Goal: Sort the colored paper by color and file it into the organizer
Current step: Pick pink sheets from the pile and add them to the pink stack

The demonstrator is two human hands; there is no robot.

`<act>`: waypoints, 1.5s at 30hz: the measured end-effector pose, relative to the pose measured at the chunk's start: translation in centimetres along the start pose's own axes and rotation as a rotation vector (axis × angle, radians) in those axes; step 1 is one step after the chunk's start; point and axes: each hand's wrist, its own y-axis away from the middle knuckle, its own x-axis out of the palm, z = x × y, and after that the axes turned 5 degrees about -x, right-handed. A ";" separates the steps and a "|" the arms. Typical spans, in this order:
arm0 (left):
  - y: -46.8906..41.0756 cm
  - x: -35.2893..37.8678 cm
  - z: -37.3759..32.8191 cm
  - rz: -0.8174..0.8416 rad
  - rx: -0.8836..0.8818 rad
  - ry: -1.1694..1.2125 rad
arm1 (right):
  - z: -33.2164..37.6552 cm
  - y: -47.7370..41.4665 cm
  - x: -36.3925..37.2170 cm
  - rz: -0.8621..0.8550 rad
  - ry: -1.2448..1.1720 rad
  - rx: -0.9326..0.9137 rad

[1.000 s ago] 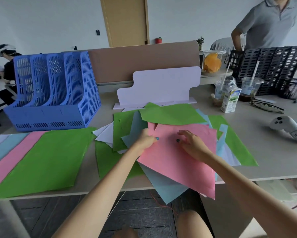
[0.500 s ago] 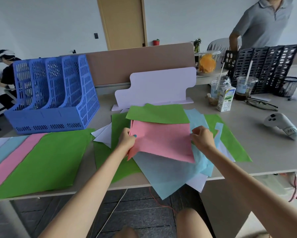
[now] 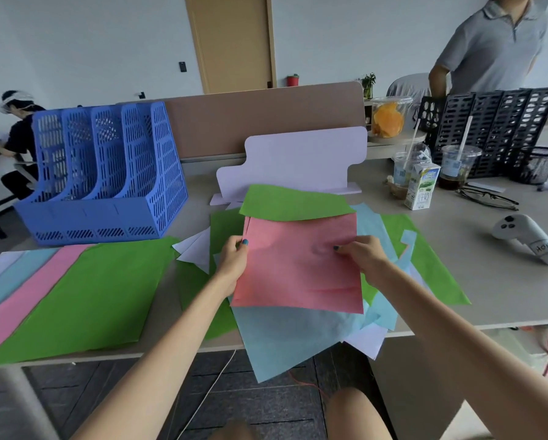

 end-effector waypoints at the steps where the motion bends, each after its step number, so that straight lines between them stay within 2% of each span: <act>1: -0.2 -0.1 0.1 -0.003 0.003 -0.013 | -0.2 -0.1 -0.1 -0.010 0.057 -0.011; 5: -0.7 -0.3 -0.1 -0.012 -0.030 -0.049 | -0.8 -0.3 -0.7 -0.089 0.143 -0.055; 9: -1.1 -1.1 -0.2 0.022 -0.157 0.149 | -1.1 -0.1 -1.4 -0.044 0.044 -0.098; 11: -0.9 -1.4 -0.6 0.135 -0.238 0.255 | -1.2 0.0 -1.7 0.003 -0.013 -0.113; 14: -0.3 -1.9 -1.5 0.416 -0.350 0.450 | -0.8 0.4 -1.6 0.068 -0.088 -0.139; 17: 0.0 -2.2 -2.0 0.539 -0.366 0.319 | -0.7 1.0 -1.4 0.099 -0.126 -0.178; 19: -0.1 -2.4 -2.0 0.490 -0.386 0.197 | -0.7 1.3 -1.5 0.134 -0.145 -0.209; 23: 0.1 -2.3 -1.7 0.455 -0.460 0.169 | -0.4 1.8 -1.5 0.192 -0.144 -0.260; 25: 0.5 -2.0 -1.7 0.426 -0.434 0.119 | -0.3 2.1 -1.3 0.222 -0.130 -0.293; 28: 1.3 -1.4 -1.7 0.293 -0.333 0.082 | 0.0 2.6 -1.0 0.231 -0.104 -0.339; 31: 1.9 -1.4 -1.5 0.258 -0.271 0.183 | 0.5 2.9 -0.8 0.230 -0.063 -0.360; 33: 2.3 -2.1 -1.5 0.261 -0.237 0.202 | 0.7 3.0 -0.7 0.203 -0.079 -0.320; 37: 3.3 -3.4 -1.7 0.289 -0.164 0.239 | 1.2 3.0 -0.4 0.160 -0.214 -0.129; 41: 4.4 -4.9 -2.2 0.322 -0.114 0.281 | 1.4 3.5 0.1 0.236 -0.374 0.015; 45: 5.1 -6.2 -2.9 0.357 -0.097 0.301 | 2.5 4.2 0.4 0.254 -0.452 0.065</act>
